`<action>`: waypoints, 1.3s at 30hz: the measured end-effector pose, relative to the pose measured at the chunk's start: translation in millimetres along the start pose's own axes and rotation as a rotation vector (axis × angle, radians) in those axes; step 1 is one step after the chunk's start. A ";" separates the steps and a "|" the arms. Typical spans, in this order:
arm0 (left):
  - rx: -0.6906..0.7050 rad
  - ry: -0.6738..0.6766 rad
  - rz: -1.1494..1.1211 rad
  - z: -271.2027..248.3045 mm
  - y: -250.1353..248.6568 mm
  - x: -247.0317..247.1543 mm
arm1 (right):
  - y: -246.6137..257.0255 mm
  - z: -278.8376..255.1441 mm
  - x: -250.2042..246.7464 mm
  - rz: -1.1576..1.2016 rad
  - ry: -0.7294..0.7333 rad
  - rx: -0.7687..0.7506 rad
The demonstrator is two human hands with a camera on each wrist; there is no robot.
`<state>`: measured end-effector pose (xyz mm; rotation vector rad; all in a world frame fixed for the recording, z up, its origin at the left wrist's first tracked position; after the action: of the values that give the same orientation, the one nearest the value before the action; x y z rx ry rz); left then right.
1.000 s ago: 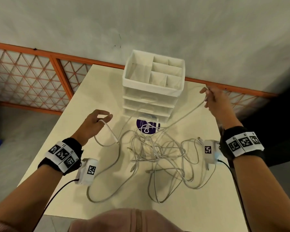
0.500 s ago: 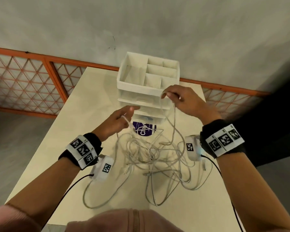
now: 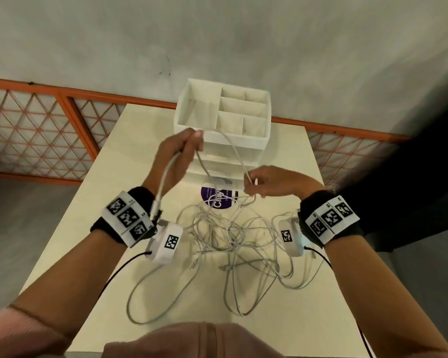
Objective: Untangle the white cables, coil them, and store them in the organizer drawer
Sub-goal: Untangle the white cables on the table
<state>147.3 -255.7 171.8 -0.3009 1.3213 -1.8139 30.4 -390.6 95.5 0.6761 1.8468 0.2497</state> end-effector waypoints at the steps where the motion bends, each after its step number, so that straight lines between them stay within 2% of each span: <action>1: -0.007 -0.057 -0.009 4.3 1.4 -13.5 | -10.3 0.8 8.6 0.019 0.025 0.036; 3: -0.053 -0.092 0.027 10.6 12.3 -31.4 | -27.4 1.3 8.2 0.092 -0.040 0.083; 6: -0.212 0.049 0.174 5.5 48.7 -28.4 | -51.1 -2.9 -14.4 0.167 -0.213 0.142; 8: -0.299 0.086 0.236 -7.2 72.1 -27.9 | -70.8 -7.5 -29.6 0.142 -0.294 0.200; 10: -0.334 0.069 0.215 -19.2 86.9 -30.9 | -94.8 -11.5 -33.8 0.097 -0.315 0.288; 12: -0.360 0.075 0.223 -28.6 95.7 -29.0 | -115.5 -11.6 -26.4 0.109 -0.277 0.363; 14: -0.421 0.068 0.257 -35.7 107.6 -27.3 | -117.1 -7.7 -15.4 0.104 -0.233 0.374; 15: -0.447 0.053 0.274 -38.1 113.2 -27.5 | -106.1 -3.7 -13.4 0.099 -0.242 0.335; 17: -0.505 0.033 0.278 -41.3 122.0 -24.6 | -58.2 4.5 -10.9 0.137 -0.269 0.127; 20: -0.560 0.057 0.324 -43.5 119.9 -14.0 | 38.8 12.5 12.6 0.231 -0.151 -0.223; 24: -0.528 0.094 0.342 -42.6 107.3 -4.4 | 106.8 21.7 32.2 0.254 -0.101 -0.400; 27: -0.529 0.102 0.357 -47.8 106.0 -9.3 | 115.5 26.6 31.1 0.220 -0.089 -0.428; 31: -0.611 0.101 0.237 -59.4 111.1 -17.1 | 117.1 30.1 23.8 0.204 -0.142 -0.444; 36: -0.489 0.399 0.133 -72.0 97.1 4.3 | 104.8 45.1 2.7 0.487 -0.322 -0.358; 39: -0.436 0.428 0.099 -73.1 77.8 8.9 | 108.1 49.2 0.4 0.476 -0.347 -0.349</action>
<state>134.4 -220.1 71.6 -0.0720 1.9995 -1.5426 110.9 -309.6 128.1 0.8442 1.2525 0.7018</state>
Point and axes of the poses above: each hand's wrist, its own z-axis towards the middle knuckle, its own x-axis out of the palm, y = z × x, the point moved 10 cm from there along z, towards the middle knuckle, and after that the axes turned 3 degrees about -z, right-handed, at the moved point
